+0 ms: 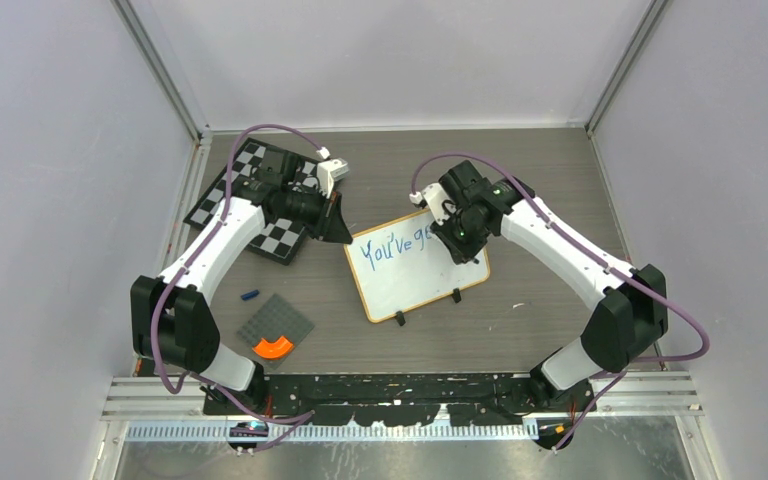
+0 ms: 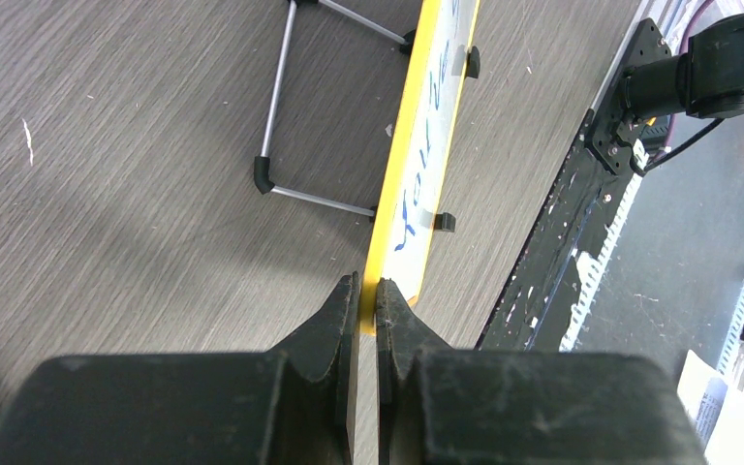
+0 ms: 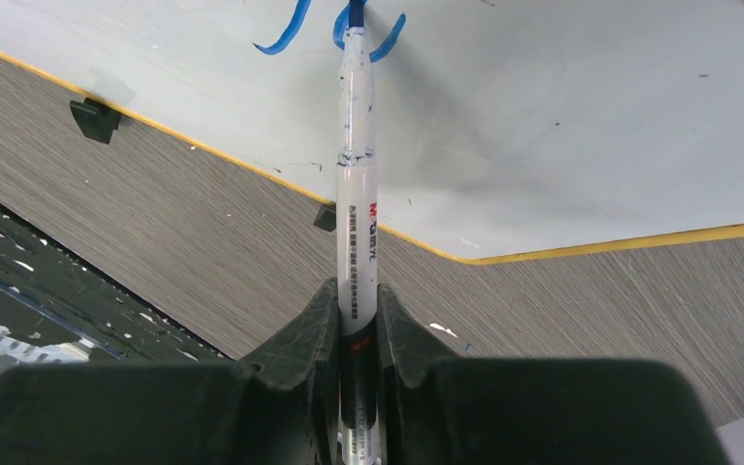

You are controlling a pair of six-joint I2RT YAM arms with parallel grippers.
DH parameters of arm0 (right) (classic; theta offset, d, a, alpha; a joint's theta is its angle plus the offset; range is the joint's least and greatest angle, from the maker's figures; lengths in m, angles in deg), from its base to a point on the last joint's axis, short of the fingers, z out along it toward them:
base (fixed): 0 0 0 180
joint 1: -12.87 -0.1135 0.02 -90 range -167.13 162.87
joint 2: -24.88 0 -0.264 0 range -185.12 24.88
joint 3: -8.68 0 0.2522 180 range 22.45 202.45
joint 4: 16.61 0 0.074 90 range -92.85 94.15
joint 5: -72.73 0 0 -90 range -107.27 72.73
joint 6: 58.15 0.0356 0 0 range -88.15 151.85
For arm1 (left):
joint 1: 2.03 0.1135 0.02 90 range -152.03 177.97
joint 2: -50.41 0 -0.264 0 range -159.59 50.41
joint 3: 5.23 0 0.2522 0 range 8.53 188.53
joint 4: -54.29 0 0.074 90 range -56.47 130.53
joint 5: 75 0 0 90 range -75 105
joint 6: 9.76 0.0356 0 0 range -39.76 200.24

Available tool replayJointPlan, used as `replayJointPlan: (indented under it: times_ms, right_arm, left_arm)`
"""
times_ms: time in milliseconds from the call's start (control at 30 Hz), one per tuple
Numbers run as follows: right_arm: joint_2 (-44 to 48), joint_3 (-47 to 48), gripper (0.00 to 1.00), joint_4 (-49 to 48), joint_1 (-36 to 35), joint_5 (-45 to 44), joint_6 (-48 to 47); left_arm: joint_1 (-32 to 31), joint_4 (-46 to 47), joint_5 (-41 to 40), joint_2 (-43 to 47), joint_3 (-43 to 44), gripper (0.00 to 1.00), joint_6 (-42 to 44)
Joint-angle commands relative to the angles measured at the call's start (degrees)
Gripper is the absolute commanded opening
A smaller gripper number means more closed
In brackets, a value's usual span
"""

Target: Write a sentence on the whiteboard

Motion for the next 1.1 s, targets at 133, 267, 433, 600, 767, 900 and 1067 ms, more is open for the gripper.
replayJointPlan:
  times_ms: [133, 267, 433, 600, 767, 900, 1067]
  right_arm:
    - [4.21, 1.42, 0.00, -0.24, 1.01, 0.01, 0.41]
    - [4.17, 1.46, 0.00, -0.20, 2.00, -0.34, 0.01]
    - [3.06, 0.49, 0.00, -0.26, 2.18, -0.65, -0.62]
    - [2.23, 0.03, 0.00, -0.52, 2.24, -0.80, -1.10]
    - [2.33, -0.55, 0.00, -0.47, 3.21, -1.61, -1.38]
    - [2.92, -1.01, 0.00, -0.18, 5.13, -1.92, -2.05]
    - [3.10, -0.51, 0.00, 0.67, 6.47, -1.97, -2.63]
  left_arm:
    - [-1.04, -0.10, -0.84, -0.46, -0.41, 0.00, 0.46]
    - [-1.05, -0.08, -0.90, -0.57, -0.35, 0.00, 0.45]
    - [-1.05, -0.19, -0.98, -0.74, -0.22, 0.00, 0.44]
    - [-1.09, -0.27, -1.15, -0.77, -0.33, 0.00, 0.44]
    - [-1.05, -0.26, -1.16, -1.00, -0.42, 0.00, 0.52]
    - [-1.05, -0.16, -1.15, -0.98, -0.41, 0.00, 0.61]
    - [-1.05, -0.24, -1.19, -0.96, -0.33, 0.00, 0.63]
